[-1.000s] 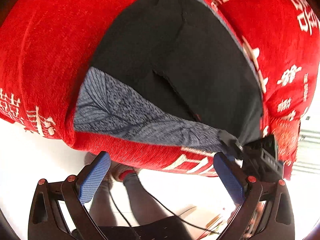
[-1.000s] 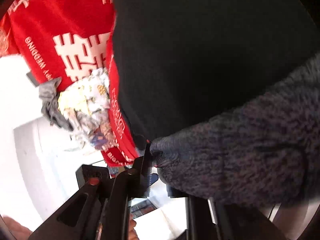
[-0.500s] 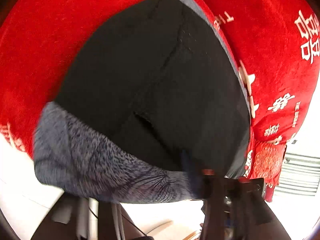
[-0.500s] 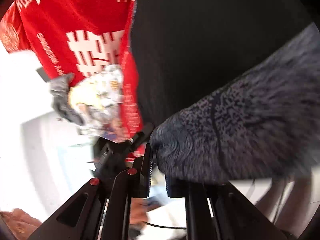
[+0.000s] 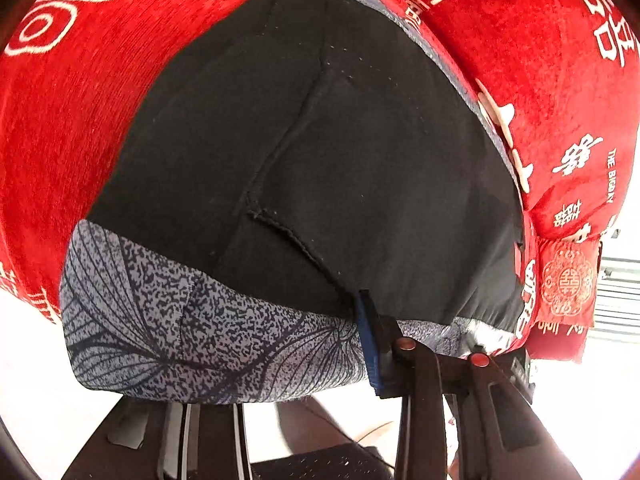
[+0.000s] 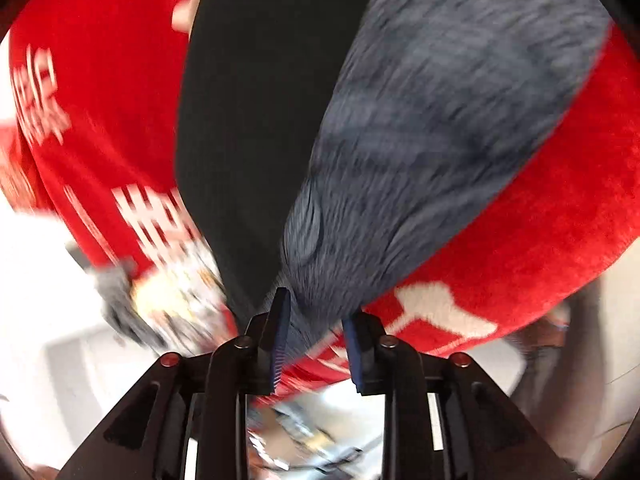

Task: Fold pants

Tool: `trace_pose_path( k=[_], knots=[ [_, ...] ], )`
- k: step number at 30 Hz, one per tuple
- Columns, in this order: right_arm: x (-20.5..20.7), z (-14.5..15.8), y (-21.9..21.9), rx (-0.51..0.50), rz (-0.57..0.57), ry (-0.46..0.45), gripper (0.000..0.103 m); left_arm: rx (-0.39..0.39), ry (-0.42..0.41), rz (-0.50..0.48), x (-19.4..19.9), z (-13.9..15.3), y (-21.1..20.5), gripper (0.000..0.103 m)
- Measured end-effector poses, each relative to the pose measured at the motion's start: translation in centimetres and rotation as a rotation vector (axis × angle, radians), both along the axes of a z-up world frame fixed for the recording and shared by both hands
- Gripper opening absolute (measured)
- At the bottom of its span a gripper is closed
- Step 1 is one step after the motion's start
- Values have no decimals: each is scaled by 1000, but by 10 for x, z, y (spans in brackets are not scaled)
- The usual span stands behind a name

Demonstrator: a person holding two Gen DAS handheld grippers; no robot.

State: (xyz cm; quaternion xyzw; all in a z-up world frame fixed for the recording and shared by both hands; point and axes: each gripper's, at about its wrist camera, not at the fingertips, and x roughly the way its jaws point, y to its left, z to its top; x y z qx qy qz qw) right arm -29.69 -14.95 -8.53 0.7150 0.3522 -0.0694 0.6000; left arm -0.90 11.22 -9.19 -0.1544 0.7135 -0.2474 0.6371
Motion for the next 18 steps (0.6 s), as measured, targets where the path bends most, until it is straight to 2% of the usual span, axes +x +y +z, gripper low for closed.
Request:
trace_pose_path(
  k=[1,2,3,4,6,9,12,14,15,16,17,18],
  knots=[
    [-3,-2,-3,22,-32,-12,29,4,0,-3,0,1,-1,36],
    [-3,-5,-5,52,-55,-15,24,10,1,-1,1,2,-1,35],
    [-3,-6,-6,66,-62,-7,13,14,2,5,3,3,-3,32],
    [-1,-1,-8,62,-52,-5,6,21,9,21,5,6,-6,30],
    [6,19,-13,19,4,-6,6,16,5,68,9,20,-3,30],
    [35,69,-36,-66,122,-45,6,1,-45,91,18,50,-10,30],
    [93,122,-64,-188,276,-111,6,-15,-150,93,41,85,-31,30],
    [138,139,-88,-228,341,-140,6,-26,-231,120,69,105,-49,31],
    [156,141,-97,-242,369,-141,6,-21,-260,135,81,110,-57,34],
    [178,141,-108,-255,399,-134,6,4,-299,155,99,113,-66,47],
    [199,139,-118,-270,422,-125,6,46,-345,184,116,113,-74,66],
    [215,132,-128,-279,444,-116,6,84,-385,209,129,111,-78,73]
  ],
)
